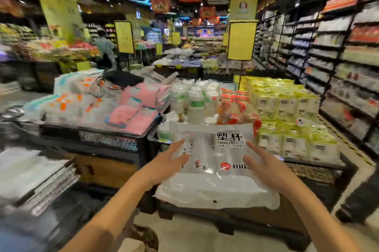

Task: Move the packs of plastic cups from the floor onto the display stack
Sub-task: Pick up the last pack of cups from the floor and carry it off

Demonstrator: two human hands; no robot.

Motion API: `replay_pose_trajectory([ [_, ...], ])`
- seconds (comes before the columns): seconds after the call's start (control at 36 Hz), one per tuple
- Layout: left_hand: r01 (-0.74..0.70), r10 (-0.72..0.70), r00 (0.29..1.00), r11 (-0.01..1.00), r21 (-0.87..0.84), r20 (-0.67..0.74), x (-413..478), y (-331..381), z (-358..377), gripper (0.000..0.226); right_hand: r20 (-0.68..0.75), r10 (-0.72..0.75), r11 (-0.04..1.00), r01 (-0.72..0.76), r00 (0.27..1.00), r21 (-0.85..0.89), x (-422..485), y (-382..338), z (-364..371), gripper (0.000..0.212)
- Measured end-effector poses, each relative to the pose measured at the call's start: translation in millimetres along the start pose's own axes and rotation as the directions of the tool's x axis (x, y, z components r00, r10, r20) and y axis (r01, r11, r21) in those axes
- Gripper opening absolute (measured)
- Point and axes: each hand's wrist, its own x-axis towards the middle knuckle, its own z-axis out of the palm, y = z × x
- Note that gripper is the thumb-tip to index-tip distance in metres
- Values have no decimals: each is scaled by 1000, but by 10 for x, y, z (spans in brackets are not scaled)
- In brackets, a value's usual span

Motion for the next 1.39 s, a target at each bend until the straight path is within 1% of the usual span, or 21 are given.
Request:
replay_pose_trajectory([
  [0.17,69,-73,989,997,-32,-127,-109,-627,-1049,67,91,-149,989,150,985,-7,649,-963,695,62],
  [0.28,107,-112,971,994,-34,-212,-199,-1009,-1635,67,148,-212,976,217,966,-16,1022,-1537,1153,61],
  [0.33,112,-116,959,993,-31,-257,-236,-1191,-1877,65,167,-243,969,246,956,-3,1178,-1776,1369,61],
  [0.44,153,-158,931,987,-41,-329,-203,-1557,-2310,67,207,-305,952,301,930,50,1478,-2189,1724,60],
  [0.53,212,-214,891,976,-50,-401,-121,-1785,-2560,65,237,-354,934,357,905,35,1755,-2464,1953,60],
  [0.61,223,-228,865,973,-66,-446,-59,-1936,-2754,63,290,-384,920,391,877,34,2084,-2700,2187,60],
  [0.72,311,-279,810,950,-24,-516,68,-2140,-3015,63,351,-443,890,451,825,65,2575,-3044,2461,60],
  [0.78,340,-304,769,939,-43,-562,124,-2203,-3141,62,364,-497,862,497,788,100,2807,-3228,2583,59],
  [0.89,349,-356,691,926,-142,-629,202,-2248,-3345,58,409,-576,806,576,708,139,3260,-3565,2856,60],
  [0.97,374,-429,616,897,-234,-660,241,-2314,-3504,57,443,-609,777,607,658,167,3553,-3823,3101,59],
  [1.08,422,-459,533,872,-246,-711,267,-2496,-3726,60,479,-677,706,676,559,209,3866,-4179,3430,60],
  [1.14,439,-496,492,851,-288,-715,235,-2629,-3820,61,504,-679,692,695,534,197,3945,-4369,3594,59],
  [1.22,377,-500,473,859,-347,-725,192,-2850,-3994,64,507,-684,668,730,524,147,4051,-4689,3895,58],
  [1.33,324,-540,412,840,-436,-734,157,-3198,-4305,62,540,-692,652,735,479,184,4179,-5120,4329,58],
  [1.39,315,-541,390,839,-444,-745,143,-3440,-4520,63,557,-694,636,750,456,180,4228,-5380,4545,58],
])
